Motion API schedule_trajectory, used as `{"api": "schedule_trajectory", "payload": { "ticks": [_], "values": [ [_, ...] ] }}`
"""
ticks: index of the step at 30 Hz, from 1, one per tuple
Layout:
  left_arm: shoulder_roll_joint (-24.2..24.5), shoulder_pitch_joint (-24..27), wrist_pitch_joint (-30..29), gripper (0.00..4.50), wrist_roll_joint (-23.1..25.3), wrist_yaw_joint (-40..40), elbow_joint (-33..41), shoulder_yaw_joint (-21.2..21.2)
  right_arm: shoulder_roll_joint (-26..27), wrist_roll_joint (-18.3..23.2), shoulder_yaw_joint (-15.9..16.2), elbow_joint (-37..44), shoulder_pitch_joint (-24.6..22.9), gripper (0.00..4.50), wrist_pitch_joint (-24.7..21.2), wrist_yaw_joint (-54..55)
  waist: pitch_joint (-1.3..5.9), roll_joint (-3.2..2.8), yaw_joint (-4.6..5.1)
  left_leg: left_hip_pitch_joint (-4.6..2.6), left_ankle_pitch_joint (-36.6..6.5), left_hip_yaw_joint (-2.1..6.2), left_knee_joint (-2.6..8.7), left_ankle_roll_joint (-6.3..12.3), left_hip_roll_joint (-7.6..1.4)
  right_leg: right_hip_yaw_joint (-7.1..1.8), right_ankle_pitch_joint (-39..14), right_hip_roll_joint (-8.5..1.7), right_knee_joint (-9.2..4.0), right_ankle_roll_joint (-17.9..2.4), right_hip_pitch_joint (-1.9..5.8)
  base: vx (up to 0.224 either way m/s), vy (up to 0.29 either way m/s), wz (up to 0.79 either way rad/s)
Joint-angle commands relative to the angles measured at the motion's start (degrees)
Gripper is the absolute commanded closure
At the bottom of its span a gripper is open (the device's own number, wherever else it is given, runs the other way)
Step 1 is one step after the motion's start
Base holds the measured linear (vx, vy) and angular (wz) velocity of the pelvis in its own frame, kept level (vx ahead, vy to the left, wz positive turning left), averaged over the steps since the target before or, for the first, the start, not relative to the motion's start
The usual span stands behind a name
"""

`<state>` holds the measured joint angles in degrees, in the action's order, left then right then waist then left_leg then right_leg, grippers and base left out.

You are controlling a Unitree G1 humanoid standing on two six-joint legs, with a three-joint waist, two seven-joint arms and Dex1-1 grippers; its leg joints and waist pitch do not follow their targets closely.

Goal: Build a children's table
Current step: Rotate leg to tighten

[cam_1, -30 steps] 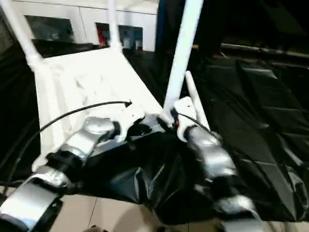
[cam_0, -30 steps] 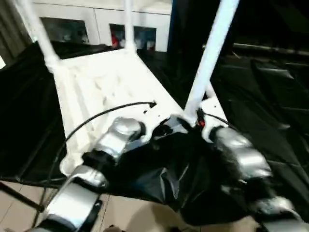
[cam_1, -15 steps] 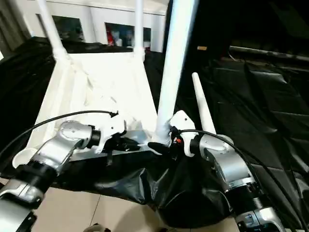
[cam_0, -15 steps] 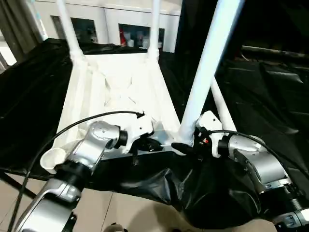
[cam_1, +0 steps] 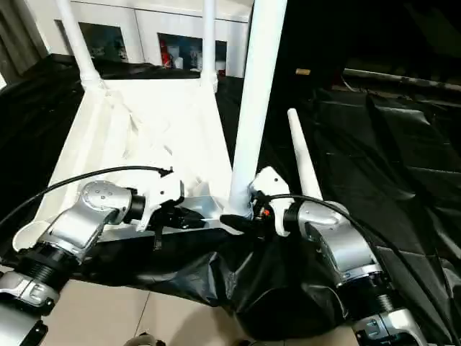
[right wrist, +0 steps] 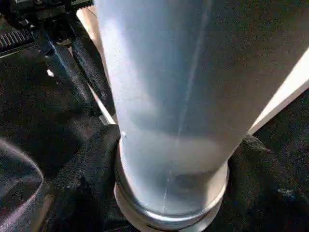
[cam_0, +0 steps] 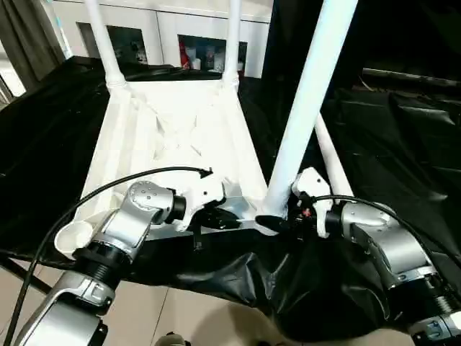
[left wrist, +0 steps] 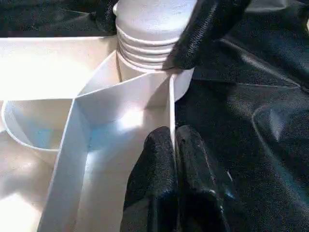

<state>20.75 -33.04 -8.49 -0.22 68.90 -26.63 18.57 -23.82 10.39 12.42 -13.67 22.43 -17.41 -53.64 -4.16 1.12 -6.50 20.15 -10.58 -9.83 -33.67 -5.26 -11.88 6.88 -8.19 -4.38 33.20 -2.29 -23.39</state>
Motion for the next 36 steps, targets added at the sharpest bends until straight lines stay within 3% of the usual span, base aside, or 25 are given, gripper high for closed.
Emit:
{"api": "schedule_trajectory", "payload": {
  "ticks": [1,6,9,10,11,12,14,15,18,22,23,27,30,36],
  "values": [
    [-0.69,-0.62,0.58,4.5,-1.9,0.74,3.47,-0.46,-0.32,-0.25,0.54,1.04,0.01,1.7,-0.43,-0.52,4.87,0.09,0.06,-0.02,-7.73,0.16,3.56,3.54,-1.56,-3.5,-15.8,-4.3,-3.22,-8.33,3.83,0.0,0.0,0.0],
    [-1.58,-0.86,0.08,4.5,-1.99,-1.04,2.5,-1.09,2.02,-0.64,-0.45,-0.03,-0.5,1.78,-0.68,3.27,4.72,0.03,0.21,-0.02,-7.85,0.18,3.6,3.42,-1.52,-3.49,-16.24,-4.27,-3.29,-8.12,3.75,0.0,0.0,0.0],
    [-3.42,-2.47,-0.63,4.5,0.49,-7.52,-0.9,-1.65,5.31,-2.63,-1.52,-2.93,0.16,1.78,-2.15,11.06,4.5,0.12,0.53,-0.02,-8.76,0.15,3.67,2.74,-1.31,-3.35,-18.58,-4.15,-3.67,-7.41,3.66,0.0,0.0,0.0],
    [-4.21,-3.18,-0.82,4.5,1.41,-10.3,-2.34,-1.98,7.4,-2.88,-2.63,-4.45,0.69,1.79,-3.17,15.1,4.51,0.14,0.63,-0.04,-8.91,0.11,3.63,2.63,-1.16,-3.31,-19.38,-4.08,-3.81,-7.05,3.63,0.0,0.0,0.0],
    [-6.99,-5.53,-2.45,4.5,3.38,-19.03,-6.69,-3.32,11.98,-2.96,-5.7,-8.01,2.15,1.79,-4.86,24.29,4.47,0.01,0.87,-0.16,-9.34,0.16,3.61,2.09,-1.16,-3.31,-20.86,-4.23,-4.0,-6.79,3.41,0.0,0.0,0.0],
    [-7.78,-6.19,-3.03,4.5,3.8,-21.44,-7.82,-3.73,13.28,-2.9,-6.69,-9.04,2.61,1.8,-5.24,26.97,4.35,0.17,1.17,-0.42,-10.2,0.18,3.56,1.07,-0.9,-2.97,-24.44,-4.11,-4.56,-5.78,3.3,0.0,0.0,0.0],
    [-8.88,-7.0,-4.2,4.5,3.96,-23.8,-9.11,-4.2,15.01,-2.69,-8.04,-10.73,3.31,1.8,-5.13,30.49,4.38,0.15,1.45,-0.35,-10.53,0.32,3.5,0.82,-0.74,-2.75,-27.56,-4.31,-5.03,-4.0,3.42,0.0,0.0,0.0],
    [-11.55,-8.75,-5.83,4.5,4.24,-28.77,-11.87,-4.88,19.32,-1.36,-11.55,-15.75,5.35,1.8,-3.83,38.83,4.4,0.11,1.66,-0.12,-10.45,0.38,3.57,1.36,-0.85,-2.76,-27.43,-4.34,-5.13,-3.39,3.39,0.0,0.0,0.0],
    [-15.59,-10.8,-6.14,4.5,4.6,-34.6,-15.61,-5.07,23.87,-0.61,-13.63,-22.99,8.63,1.8,0.99,46.64,4.81,0.08,1.78,-0.35,-9.66,0.33,3.44,1.2,-0.72,-2.87,-25.66,-4.45,-4.94,-3.9,3.27,0.0,0.0,0.0],
    [-17.26,-11.02,-4.93,4.5,5.05,-34.57,-16.41,-3.91,25.68,-0.67,-13.01,-23.58,10.25,1.8,2.37,44.61,4.78,0.17,2.0,0.16,-8.52,0.32,3.55,2.73,-0.94,-3.03,-18.67,-4.09,-4.07,-5.86,3.64,0.0,0.0,0.0],
    [-17.63,-11.2,-4.55,4.5,5.26,-34.66,-16.89,-3.95,26.13,-1.06,-13.32,-23.57,10.55,1.24,2.45,44.33,4.77,0.11,1.97,0.16,-8.38,0.3,3.59,2.99,-1.0,-3.1,-17.66,-4.15,-3.92,-6.42,3.66,0.0,0.0,0.0],
    [-17.86,-11.17,-3.18,4.5,5.27,-33.42,-16.98,-3.8,26.46,-1.73,-14.04,-23.44,11.19,0.92,2.83,44.03,4.52,0.27,1.97,-0.11,-10.06,0.12,3.59,3.28,-0.79,-3.06,-21.56,-4.24,-4.49,-5.83,3.56,0.0,0.0,0.0],
    [-17.64,-10.85,-2.31,4.5,3.98,-31.2,-16.38,-3.68,25.2,-2.04,-14.31,-25.55,12.58,0.64,5.77,44.0,4.38,0.42,2.17,-0.11,-10.55,0.14,3.6,3.25,-0.77,-2.96,-24.35,-4.28,-4.89,-4.88,3.39,0.0,0.0,0.0],
    [-15.58,-8.93,-1.39,4.5,3.45,-26.29,-13.31,-3.13,19.78,-2.51,-12.23,-19.5,10.79,0.16,3.65,34.46,4.62,0.44,2.1,0.24,-8.32,0.25,3.56,4.53,-0.99,-3.12,-18.61,-4.1,-3.95,-6.34,3.92,0.0,0.0,0.0]
  ]
}}
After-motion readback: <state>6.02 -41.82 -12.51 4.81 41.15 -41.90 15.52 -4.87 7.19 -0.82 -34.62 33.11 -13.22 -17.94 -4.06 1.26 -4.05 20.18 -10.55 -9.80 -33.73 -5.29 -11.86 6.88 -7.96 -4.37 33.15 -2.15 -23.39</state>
